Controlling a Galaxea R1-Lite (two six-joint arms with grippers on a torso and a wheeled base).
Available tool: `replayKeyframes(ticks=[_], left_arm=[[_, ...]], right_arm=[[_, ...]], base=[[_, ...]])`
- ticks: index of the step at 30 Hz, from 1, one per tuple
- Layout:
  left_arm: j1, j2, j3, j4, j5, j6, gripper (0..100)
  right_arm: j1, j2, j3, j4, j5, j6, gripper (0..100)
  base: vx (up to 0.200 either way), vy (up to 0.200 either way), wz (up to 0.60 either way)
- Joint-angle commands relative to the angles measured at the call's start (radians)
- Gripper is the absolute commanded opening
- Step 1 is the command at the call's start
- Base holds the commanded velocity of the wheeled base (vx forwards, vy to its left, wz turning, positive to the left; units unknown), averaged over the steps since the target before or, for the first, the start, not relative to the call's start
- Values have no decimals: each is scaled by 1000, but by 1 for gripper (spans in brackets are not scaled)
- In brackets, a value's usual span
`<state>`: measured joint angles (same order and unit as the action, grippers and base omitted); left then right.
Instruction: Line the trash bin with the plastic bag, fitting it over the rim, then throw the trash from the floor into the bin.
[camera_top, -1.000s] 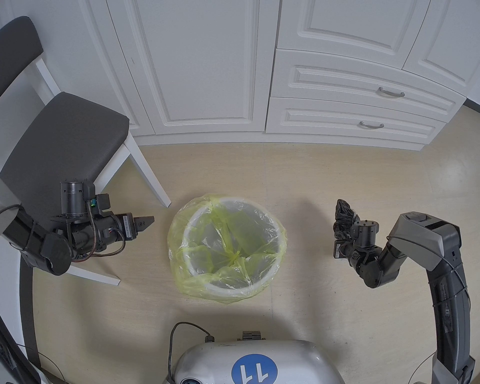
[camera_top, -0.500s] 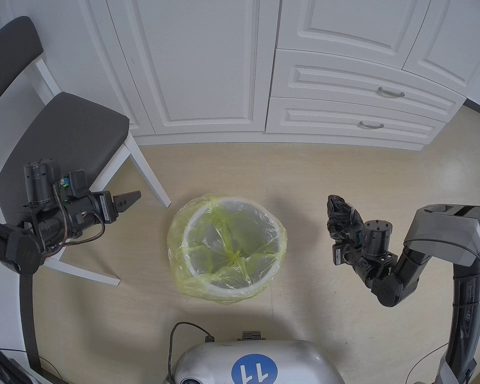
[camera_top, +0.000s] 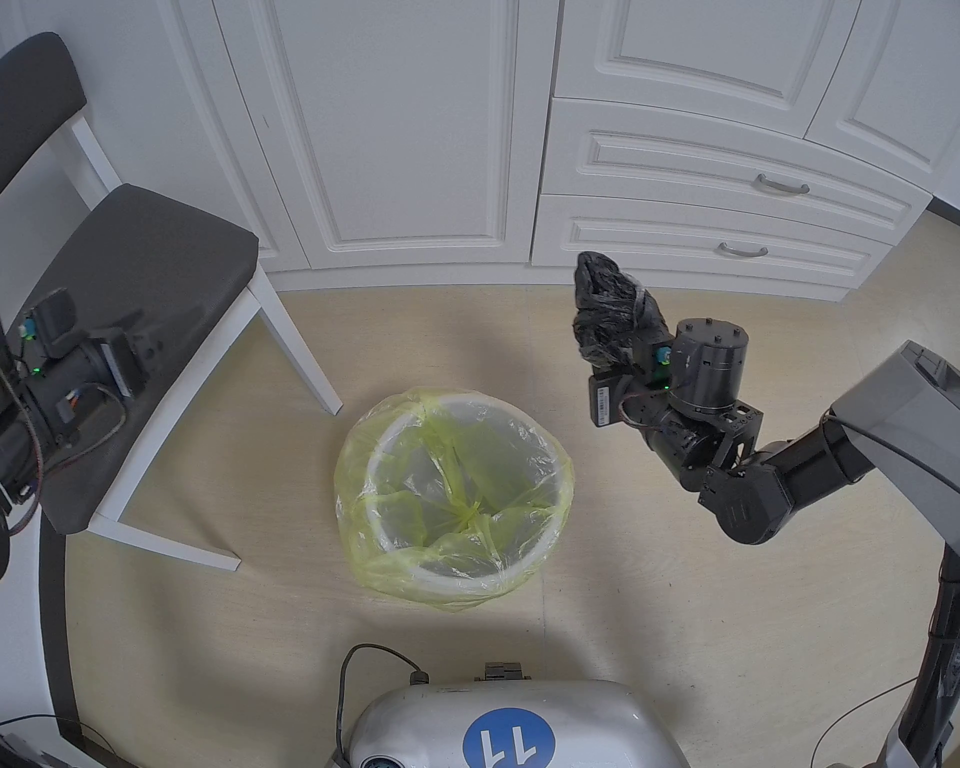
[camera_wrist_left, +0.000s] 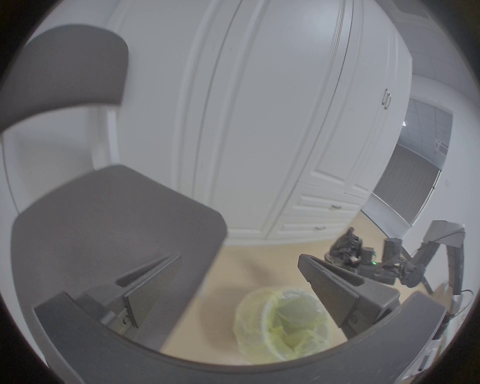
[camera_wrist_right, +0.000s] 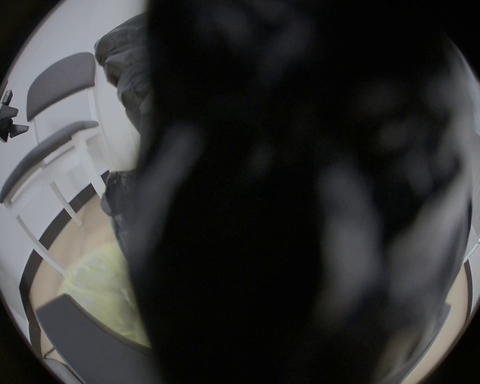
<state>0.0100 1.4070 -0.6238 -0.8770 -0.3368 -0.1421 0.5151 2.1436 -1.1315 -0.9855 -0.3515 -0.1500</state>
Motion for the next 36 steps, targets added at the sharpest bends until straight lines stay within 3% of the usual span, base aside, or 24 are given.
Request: replayKeyframes(ticks=[1, 6, 14, 20, 29, 36], left_arm=[[286, -95, 46, -138, -93, -48, 100], [426, -137, 44, -149, -226, -183, 100], [501, -112, 30, -281, -254, -381, 100], [510, -62, 52, -396, -255, -392, 100], [502, -63, 55, -407, -257, -390, 100], [496, -65, 58, -407, -269, -390, 100]], right_arm=[[152, 36, -117, 28, 40, 3, 0], [244, 159, -268, 84, 40, 4, 0], [272, 341, -450, 122, 39, 43, 0], [273, 378, -449, 122, 39, 84, 0], [295, 354, -358, 117, 37, 136, 0], [307, 300, -191, 134, 35, 147, 0]], base=[[0, 0, 0], [0, 0, 0], [0, 0, 0], [0, 0, 0], [0, 0, 0], [0, 0, 0]])
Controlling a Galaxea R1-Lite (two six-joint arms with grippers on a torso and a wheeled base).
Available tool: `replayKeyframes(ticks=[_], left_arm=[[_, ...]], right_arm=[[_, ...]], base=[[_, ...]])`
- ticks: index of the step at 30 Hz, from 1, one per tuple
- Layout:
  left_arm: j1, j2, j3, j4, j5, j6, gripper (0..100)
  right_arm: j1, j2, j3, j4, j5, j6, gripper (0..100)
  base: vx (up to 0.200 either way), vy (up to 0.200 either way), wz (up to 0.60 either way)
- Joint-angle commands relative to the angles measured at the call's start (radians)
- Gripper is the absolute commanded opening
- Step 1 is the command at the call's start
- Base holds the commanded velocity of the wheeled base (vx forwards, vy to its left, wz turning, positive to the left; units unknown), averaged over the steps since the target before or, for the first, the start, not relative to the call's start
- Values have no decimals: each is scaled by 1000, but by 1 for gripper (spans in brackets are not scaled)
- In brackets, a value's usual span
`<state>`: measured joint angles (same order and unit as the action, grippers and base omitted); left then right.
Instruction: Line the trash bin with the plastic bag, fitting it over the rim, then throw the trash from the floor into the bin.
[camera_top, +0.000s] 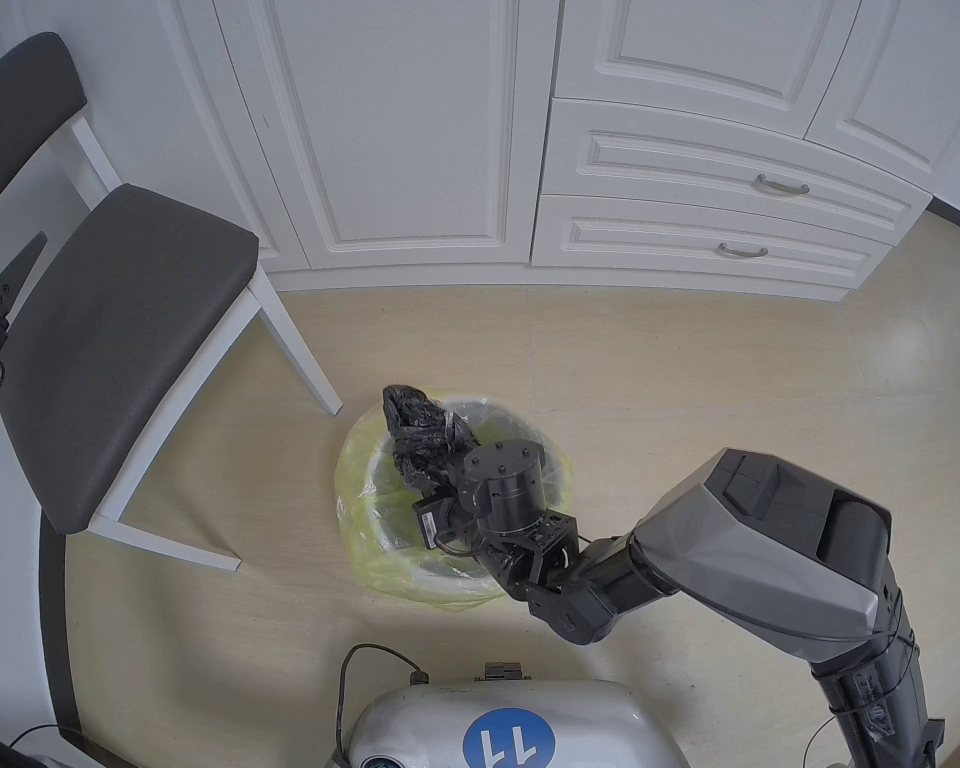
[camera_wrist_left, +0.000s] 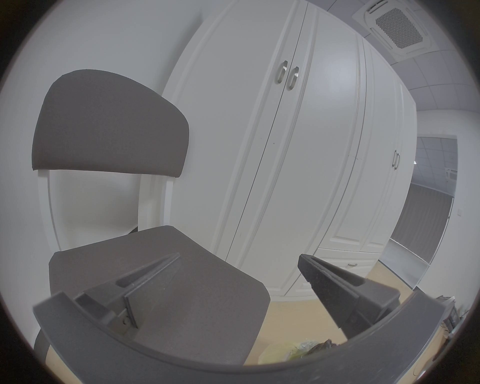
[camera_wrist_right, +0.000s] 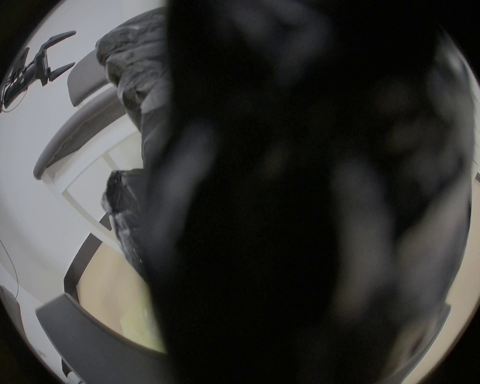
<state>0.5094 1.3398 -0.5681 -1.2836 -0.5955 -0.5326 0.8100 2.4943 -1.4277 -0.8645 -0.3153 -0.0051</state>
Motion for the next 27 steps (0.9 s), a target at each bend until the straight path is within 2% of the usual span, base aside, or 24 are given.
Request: replayKeyframes(ticks=[1, 4, 8, 11, 13, 16, 27], left_arm=[[-3, 1, 4, 0, -15, 0, 100], [-3, -4, 10, 0, -20, 2, 100], [-6, -5, 17, 0, -32, 5, 100], [-12, -5, 17, 0, -49, 3, 100], [-29, -1, 19, 0, -61, 3, 100], [-34, 1, 20, 0, -61, 5, 100], [-55, 4, 22, 0, -61, 6, 100]], right_arm=[[20, -75, 133, 32, 1, 5, 0], [44, -183, 236, 154, 2, 37, 0], [63, -249, 268, 300, 4, 109, 0], [63, -239, 246, 286, 1, 145, 0], [51, -175, 179, 225, -8, 174, 0], [34, -98, 145, 183, -10, 165, 0], [5, 34, -13, 176, 2, 175, 0]], base=[[0, 0, 0], [0, 0, 0], [0, 0, 0], [0, 0, 0], [0, 0, 0], [0, 0, 0], [0, 0, 0]])
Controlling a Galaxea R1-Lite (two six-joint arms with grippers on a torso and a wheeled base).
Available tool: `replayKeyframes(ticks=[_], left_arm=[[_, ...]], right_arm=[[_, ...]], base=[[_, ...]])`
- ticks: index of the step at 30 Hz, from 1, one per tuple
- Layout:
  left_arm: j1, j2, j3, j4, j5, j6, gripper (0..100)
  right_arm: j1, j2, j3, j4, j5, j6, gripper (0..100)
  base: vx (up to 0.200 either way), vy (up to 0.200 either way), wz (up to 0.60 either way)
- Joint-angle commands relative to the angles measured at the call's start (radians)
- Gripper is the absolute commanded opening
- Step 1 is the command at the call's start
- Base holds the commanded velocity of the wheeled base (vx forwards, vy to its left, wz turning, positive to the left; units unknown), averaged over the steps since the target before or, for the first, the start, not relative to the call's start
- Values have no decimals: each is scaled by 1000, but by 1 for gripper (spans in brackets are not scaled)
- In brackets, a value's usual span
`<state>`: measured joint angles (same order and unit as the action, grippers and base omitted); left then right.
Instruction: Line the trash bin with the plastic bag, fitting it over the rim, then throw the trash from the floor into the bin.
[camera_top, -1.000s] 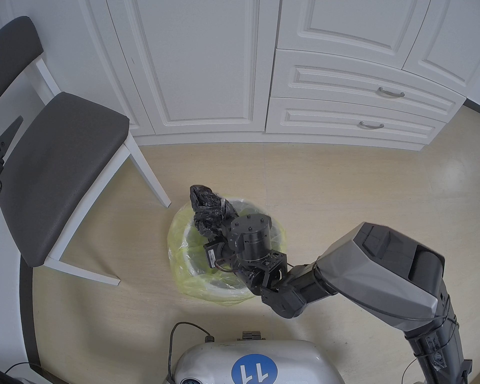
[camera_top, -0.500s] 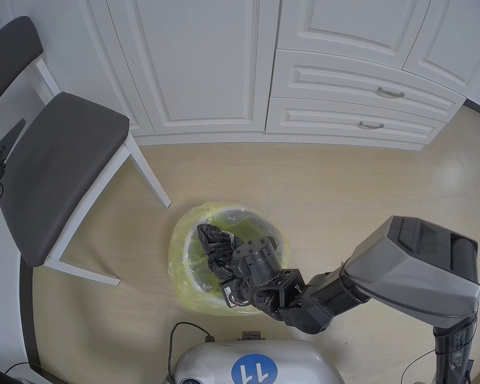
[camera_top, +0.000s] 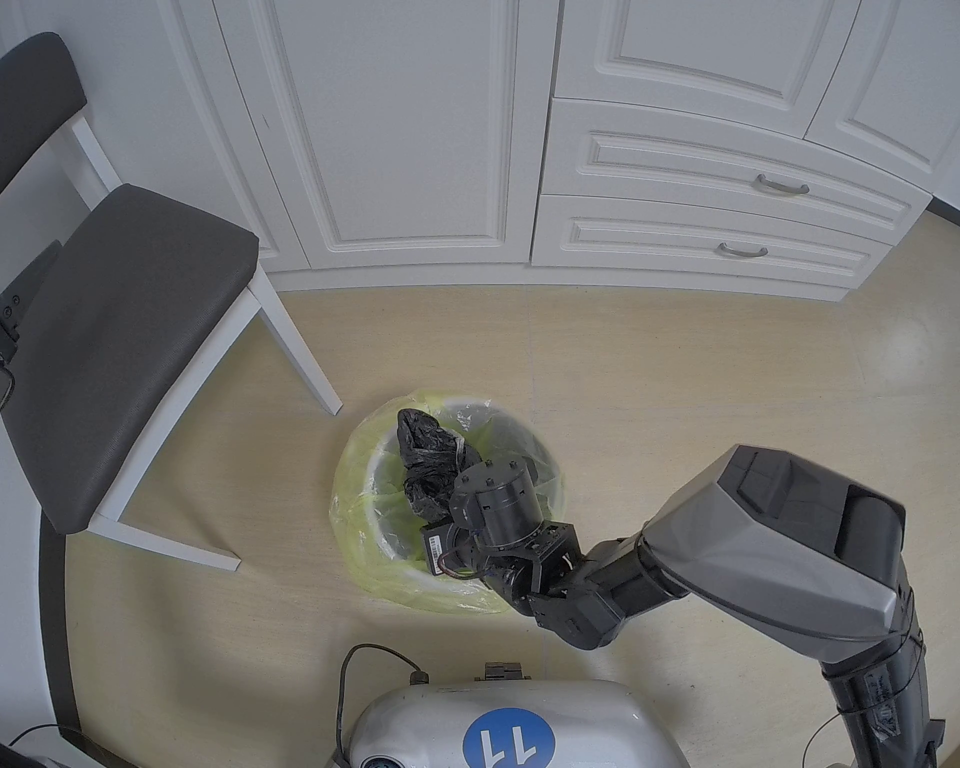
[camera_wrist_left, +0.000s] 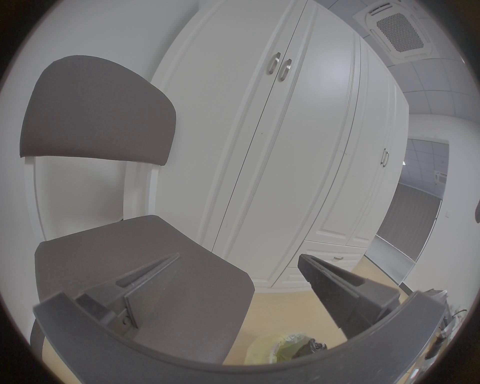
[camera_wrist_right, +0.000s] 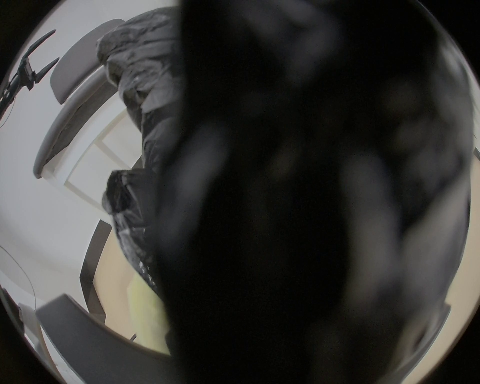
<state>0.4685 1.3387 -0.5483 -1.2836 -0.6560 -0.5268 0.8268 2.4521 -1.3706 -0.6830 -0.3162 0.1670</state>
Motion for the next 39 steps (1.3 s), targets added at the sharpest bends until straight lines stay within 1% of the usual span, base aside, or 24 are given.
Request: replayKeyframes(ticks=[1, 6, 8, 9, 11, 20, 21, 27, 32, 39], left_arm=[[-14, 5, 2, 0, -1, 1, 100], [-14, 5, 1, 0, -1, 1, 100], [-14, 5, 1, 0, -1, 1, 100], [-14, 8, 1, 0, -1, 1, 100], [-14, 11, -1, 0, -1, 1, 100], [-10, 16, -5, 1, 1, -1, 100], [-4, 23, -9, 1, 1, -1, 100], [-1, 30, -12, 0, 2, -1, 100], [1, 31, -12, 0, 2, -1, 100], [-1, 30, -7, 0, -1, 1, 100]], right_arm=[[-17, 84, -87, -6, 3, 3, 0], [-40, 100, -133, 14, 2, -7, 0], [-48, 97, -136, 40, 2, -17, 0], [-55, 90, -136, 79, 2, -38, 0], [-61, 87, -139, 108, 2, -57, 0], [-63, 85, -151, 132, 8, -66, 0], [-63, 82, -150, 145, 8, -69, 100], [-67, 77, -145, 146, 8, -73, 100], [-69, 76, -136, 138, 9, -112, 100], [-69, 44, -136, 141, 11, -115, 100]], base=[[0, 0, 0], [0, 0, 0], [0, 0, 0], [0, 0, 0], [0, 0, 0], [0, 0, 0], [0, 0, 0], [0, 0, 0], [0, 0, 0], [0, 0, 0]])
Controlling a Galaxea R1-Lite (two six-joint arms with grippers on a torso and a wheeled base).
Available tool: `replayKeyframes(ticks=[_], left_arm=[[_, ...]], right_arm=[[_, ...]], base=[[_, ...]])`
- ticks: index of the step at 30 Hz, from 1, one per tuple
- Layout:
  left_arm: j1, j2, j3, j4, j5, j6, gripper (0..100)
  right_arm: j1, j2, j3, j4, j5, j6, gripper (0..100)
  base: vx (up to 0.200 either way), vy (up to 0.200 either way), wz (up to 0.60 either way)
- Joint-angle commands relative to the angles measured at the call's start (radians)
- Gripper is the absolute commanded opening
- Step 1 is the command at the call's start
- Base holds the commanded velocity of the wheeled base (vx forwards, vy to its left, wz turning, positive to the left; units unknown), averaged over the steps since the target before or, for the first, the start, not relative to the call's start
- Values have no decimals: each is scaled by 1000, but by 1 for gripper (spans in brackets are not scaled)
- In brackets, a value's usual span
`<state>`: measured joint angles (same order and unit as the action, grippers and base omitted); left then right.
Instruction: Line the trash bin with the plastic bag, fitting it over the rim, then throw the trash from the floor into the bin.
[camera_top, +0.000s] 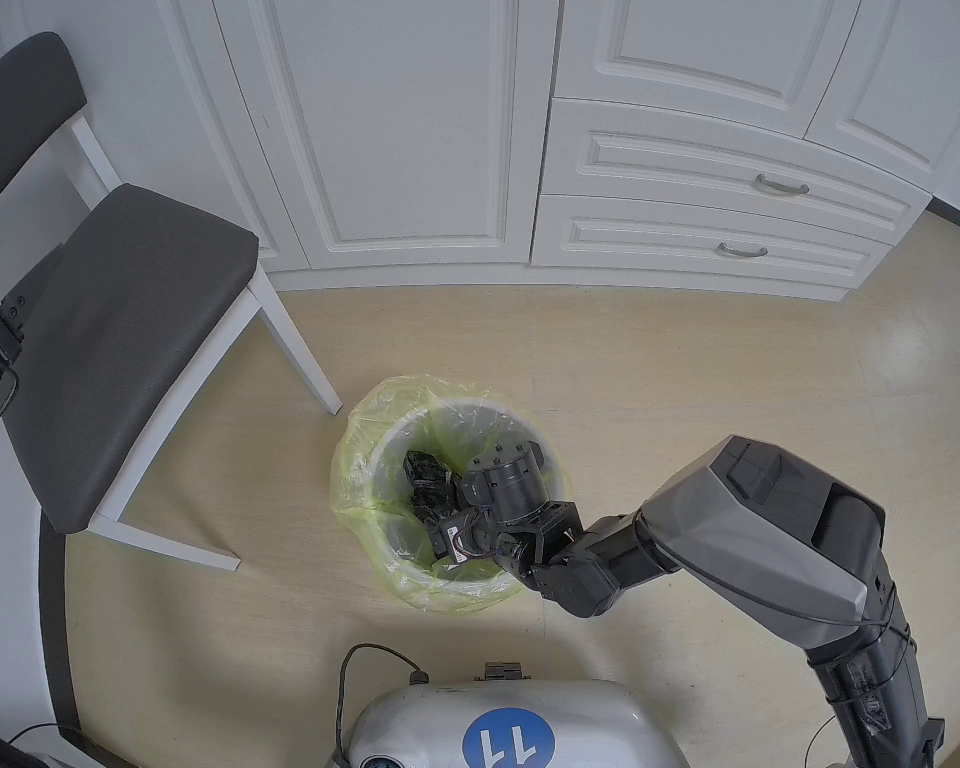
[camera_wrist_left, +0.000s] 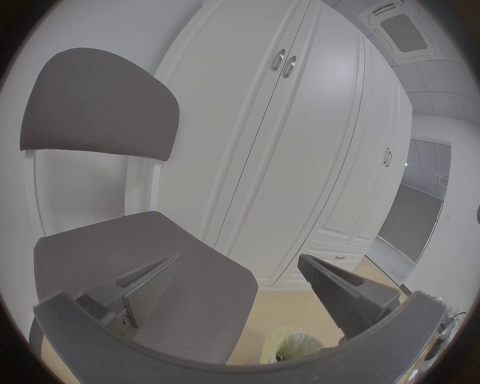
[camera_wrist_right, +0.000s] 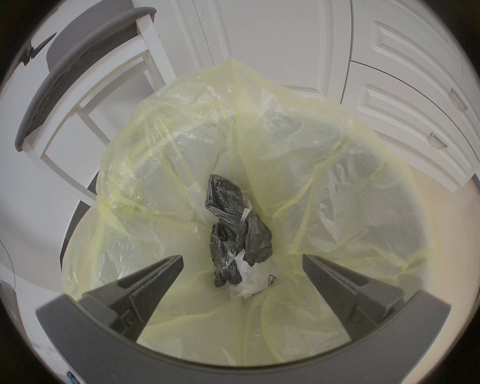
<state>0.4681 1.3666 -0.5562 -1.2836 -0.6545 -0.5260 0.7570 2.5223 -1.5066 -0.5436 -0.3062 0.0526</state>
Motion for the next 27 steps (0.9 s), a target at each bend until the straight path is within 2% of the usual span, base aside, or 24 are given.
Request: replayKeyframes(ticks=[1, 4, 6, 7, 8, 10, 11, 13, 15, 17, 22, 25, 27], left_arm=[[-5, 2, 2, 0, -2, 0, 100], [-22, -1, 9, 0, -5, 0, 100], [-94, -1, 13, 1, -10, 0, 100], [-94, -1, 13, 1, -10, 0, 100], [-167, 0, 25, 9, -13, 1, 100], [-264, 6, 38, 18, -24, 3, 100], [-281, 8, 39, 21, -25, 3, 100], [-416, 48, 41, 63, -25, 7, 100], [-493, 91, 32, 119, -25, 17, 100], [-543, 118, 13, 171, -25, 23, 100], [-586, 175, -25, 274, -24, 35, 100], [-606, 239, -53, 336, -17, 69, 100], [-614, 270, -64, 356, -11, 90, 100]], right_arm=[[1, -33, 0, 4, 1, -2, 100], [1, -70, 9, 7, -1, -8, 100], [1, -114, 37, -4, -1, -22, 100], [1, -114, 37, -4, -1, -22, 100], [-4, -145, 60, -6, -11, -22, 100], [-16, -171, 89, -7, -16, -16, 100], [-18, -175, 95, -7, -17, -16, 100], [-36, -220, 149, -7, -67, -8, 100], [-50, -257, 197, -21, -128, 24, 100], [-62, -295, 252, -48, -160, 73, 100], [-96, -395, 413, -141, -168, 165, 100], [-127, -422, 556, -289, -168, 227, 100], [-136, -428, 609, -366, -166, 230, 100]], base=[[0, 0, 0], [0, 0, 0], [0, 0, 0], [0, 0, 0], [0, 0, 0], [0, 0, 0], [0, 0, 0], [0, 0, 0], [0, 0, 0], [0, 0, 0], [0, 0, 0], [0, 0, 0], [0, 0, 0]])
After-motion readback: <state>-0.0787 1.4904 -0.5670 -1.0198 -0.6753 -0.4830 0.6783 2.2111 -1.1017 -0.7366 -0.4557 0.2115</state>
